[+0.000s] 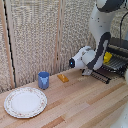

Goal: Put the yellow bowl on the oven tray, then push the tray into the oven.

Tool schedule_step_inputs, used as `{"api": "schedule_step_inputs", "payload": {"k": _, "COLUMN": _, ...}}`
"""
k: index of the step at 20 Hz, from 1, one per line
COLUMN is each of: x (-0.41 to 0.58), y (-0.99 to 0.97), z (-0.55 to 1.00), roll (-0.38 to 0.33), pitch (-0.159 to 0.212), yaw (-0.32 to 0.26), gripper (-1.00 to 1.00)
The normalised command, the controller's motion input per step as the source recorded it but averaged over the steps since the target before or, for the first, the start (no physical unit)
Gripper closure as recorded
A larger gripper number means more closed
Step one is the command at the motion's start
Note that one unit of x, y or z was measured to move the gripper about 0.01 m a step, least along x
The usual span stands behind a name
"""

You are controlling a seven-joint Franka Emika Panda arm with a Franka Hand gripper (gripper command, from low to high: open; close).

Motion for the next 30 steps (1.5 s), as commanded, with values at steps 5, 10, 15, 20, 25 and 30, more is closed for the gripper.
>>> {"api": "schedule_step_inputs", "payload": {"k": 5, "x": 0.316, "y": -0.37, "z": 0.55, "roll": 0.049, "pitch": 0.146, "yaw": 0.015, "gripper": 1.0}}
{"api": "schedule_step_inputs", "payload": {"k": 10, "x": 0.413, "y": -0.24, "z": 0.95, "roll": 0.009, "pitch": 0.091, "yaw": -0.039, "gripper": 1.0}}
{"api": "schedule_step_inputs", "payload": {"k": 15, "x": 0.39, "y": -0.43, "z": 0.86, "roll": 0.027, "pitch": 0.024, "yaw": -0.053, "gripper": 1.0}}
{"api": "schedule_step_inputs", "payload": {"k": 20, "x": 0.475, "y": -0.7, "z": 0.37, "roll": 0.0, "pitch": 0.013, "yaw": -0.003, "gripper": 1.0}}
{"api": "schedule_step_inputs", "payload": {"k": 25, "x": 0.428, "y": -0.95, "z": 0.24, "roll": 0.017, "pitch": 0.0, "yaw": 0.008, "gripper": 1.0}}
{"api": "schedule_step_inputs", "payload": {"k": 30, "x": 0.359, "y": -1.0, "z": 0.3, "roll": 0.038, "pitch": 0.0, "yaw": 0.008, "gripper": 1.0}}
